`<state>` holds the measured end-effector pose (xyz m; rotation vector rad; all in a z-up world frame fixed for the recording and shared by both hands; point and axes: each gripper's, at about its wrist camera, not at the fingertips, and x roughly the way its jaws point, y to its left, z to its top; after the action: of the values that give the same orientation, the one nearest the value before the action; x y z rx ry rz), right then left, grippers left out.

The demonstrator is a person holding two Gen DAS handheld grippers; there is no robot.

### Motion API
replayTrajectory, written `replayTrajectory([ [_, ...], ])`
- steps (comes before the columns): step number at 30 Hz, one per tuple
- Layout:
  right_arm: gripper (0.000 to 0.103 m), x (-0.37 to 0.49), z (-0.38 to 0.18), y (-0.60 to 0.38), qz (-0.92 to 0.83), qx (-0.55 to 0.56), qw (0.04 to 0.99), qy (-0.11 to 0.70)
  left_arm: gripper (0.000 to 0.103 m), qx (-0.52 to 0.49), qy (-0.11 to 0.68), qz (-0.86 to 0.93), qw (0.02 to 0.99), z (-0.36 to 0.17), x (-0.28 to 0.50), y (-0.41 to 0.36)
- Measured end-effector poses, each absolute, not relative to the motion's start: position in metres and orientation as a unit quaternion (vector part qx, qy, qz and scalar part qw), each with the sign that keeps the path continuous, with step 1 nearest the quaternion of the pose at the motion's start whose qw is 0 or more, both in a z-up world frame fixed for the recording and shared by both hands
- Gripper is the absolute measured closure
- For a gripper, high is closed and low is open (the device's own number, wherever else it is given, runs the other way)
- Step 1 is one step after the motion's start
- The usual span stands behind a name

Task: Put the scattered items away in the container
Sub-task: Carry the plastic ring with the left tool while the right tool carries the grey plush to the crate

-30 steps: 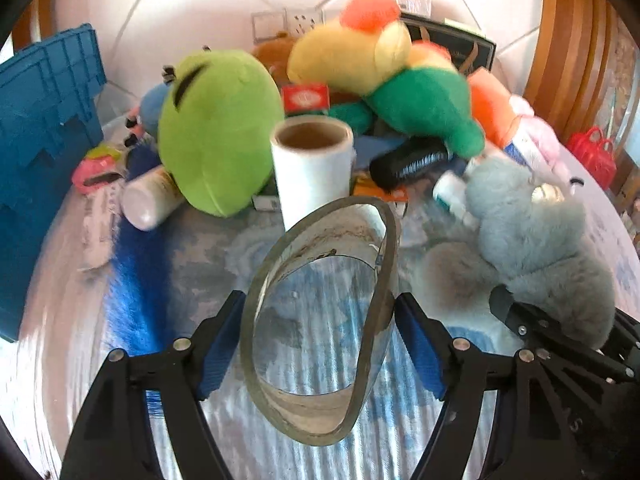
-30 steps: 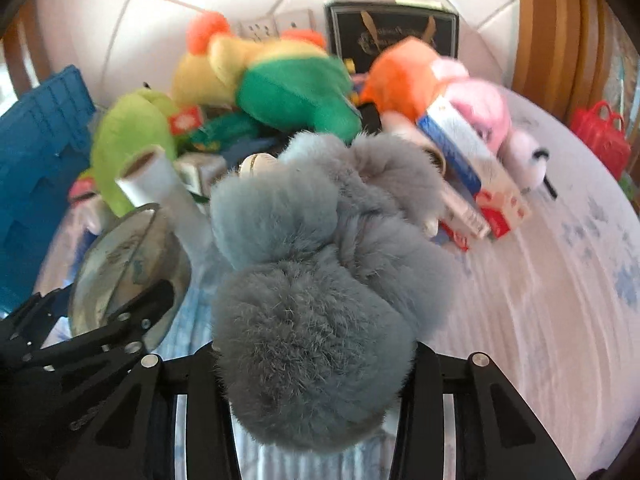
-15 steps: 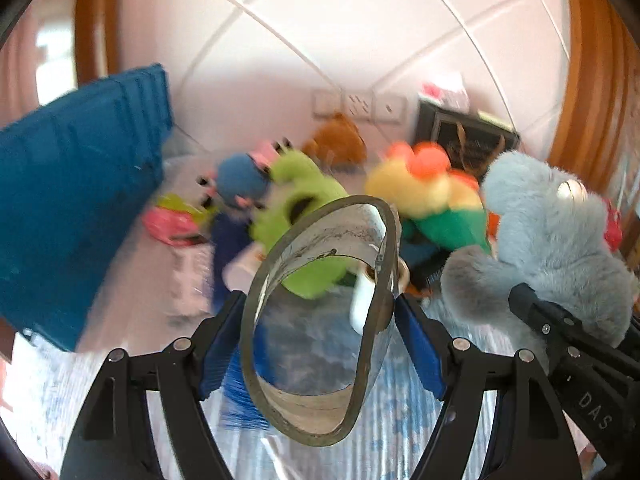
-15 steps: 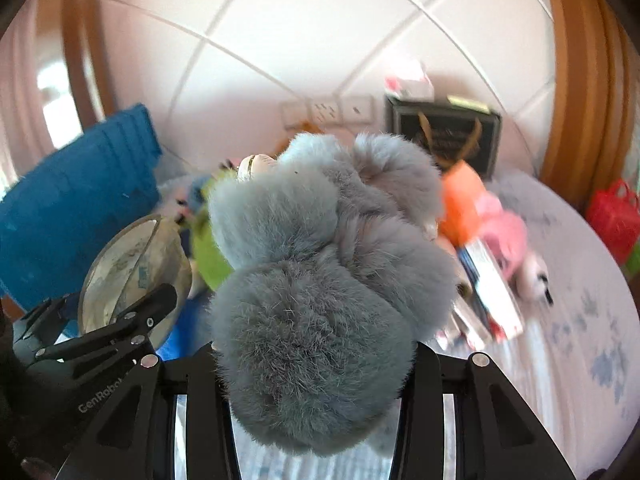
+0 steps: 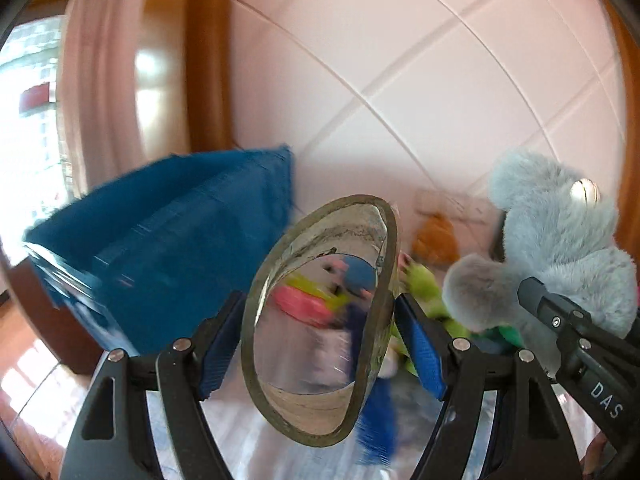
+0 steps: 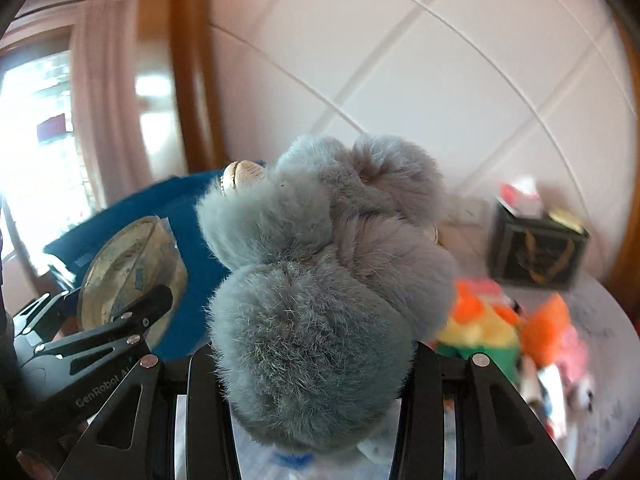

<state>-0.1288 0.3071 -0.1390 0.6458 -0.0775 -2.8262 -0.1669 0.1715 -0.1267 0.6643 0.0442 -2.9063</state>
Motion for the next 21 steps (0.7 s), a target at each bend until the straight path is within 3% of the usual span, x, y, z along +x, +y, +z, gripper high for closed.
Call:
replayTrajectory([
  [7,0.062,-0.156,-0.097,0.203,-0.965,0.178,0.192,-0.007,0.028,0.168,0.015,-0.975,0.143,-0.080,-0.179,0.072],
  [11,0.062,-0.189,-0.082,0.121,-0.957,0.188,0.219,0.000,0.027,0.159,0.007,-0.979,0.130,-0.053,-0.202,0.008],
  [14,0.062,-0.220,-0.069,0.064,-0.956,0.195,0.218,-0.002,0.044,0.166,0.002,-0.979,0.116,-0.038,-0.226,-0.040],
  [21,0.062,-0.289,-0.052,-0.028,-0.955,0.216,0.201,0.032,0.045,0.208,-0.005,-0.972,0.108,-0.023,-0.284,-0.141],
])
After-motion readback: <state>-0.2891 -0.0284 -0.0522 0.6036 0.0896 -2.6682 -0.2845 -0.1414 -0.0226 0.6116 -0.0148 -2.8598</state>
